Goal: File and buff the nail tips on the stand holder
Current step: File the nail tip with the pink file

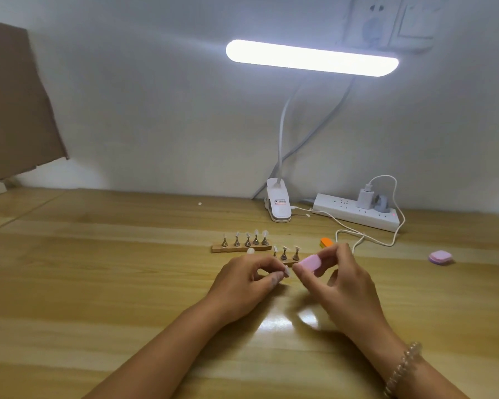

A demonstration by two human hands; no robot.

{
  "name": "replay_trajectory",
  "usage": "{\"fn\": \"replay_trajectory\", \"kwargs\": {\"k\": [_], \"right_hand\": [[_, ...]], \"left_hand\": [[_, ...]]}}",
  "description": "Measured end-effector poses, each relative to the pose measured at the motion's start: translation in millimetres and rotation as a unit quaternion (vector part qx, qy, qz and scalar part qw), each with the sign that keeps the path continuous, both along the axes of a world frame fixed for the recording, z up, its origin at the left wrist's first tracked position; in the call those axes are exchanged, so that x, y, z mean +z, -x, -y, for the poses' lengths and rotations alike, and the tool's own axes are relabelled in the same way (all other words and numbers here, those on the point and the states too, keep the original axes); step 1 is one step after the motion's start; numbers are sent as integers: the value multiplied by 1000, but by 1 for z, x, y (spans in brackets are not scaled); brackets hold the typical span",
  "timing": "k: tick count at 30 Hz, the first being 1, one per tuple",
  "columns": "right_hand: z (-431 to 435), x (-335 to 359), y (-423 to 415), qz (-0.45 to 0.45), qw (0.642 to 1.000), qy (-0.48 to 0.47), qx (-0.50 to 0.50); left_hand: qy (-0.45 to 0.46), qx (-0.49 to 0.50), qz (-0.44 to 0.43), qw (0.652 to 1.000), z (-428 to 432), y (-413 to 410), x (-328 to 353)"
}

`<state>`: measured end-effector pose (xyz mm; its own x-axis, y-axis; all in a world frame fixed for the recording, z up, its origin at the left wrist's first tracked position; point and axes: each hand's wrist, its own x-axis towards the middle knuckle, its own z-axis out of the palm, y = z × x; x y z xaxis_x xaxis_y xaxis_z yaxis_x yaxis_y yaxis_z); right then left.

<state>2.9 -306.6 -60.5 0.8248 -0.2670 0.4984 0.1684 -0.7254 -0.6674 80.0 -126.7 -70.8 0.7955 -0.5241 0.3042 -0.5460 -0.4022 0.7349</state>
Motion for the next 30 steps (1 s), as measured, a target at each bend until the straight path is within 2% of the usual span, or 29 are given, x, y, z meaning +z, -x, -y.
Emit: {"fn": "replay_trajectory", "kwargs": {"k": [4,6,9,13,17,22,27,30], "right_hand": [[-7,1,-2,-49,995,82,16],[-6,-1,-3,-39,996,84,-6],[-8,-2,-1,-45,990,129,19],[-4,0,-4,-39,996,81,-4],[-7,-1,1,-51,990,123,47],[3,-1,-2,2,1000,8,-15],[1,-3,-2,-7,1000,21,-9],[-4,-3,1,-32,997,70,14]], "left_hand": [[-21,-1,-4,1000,1,1,1],[-31,-1,-2,1000,1,2,2],[-28,-11,-12,999,1,1,2],[-34,-3,-12,999,1,1,2],[-26,-14,-28,999,0,1,3],[-20,1,-9,1000,0,0,1],[-18,1,-1,1000,0,1,2],[-28,0,2,1000,0,1,1]]}}
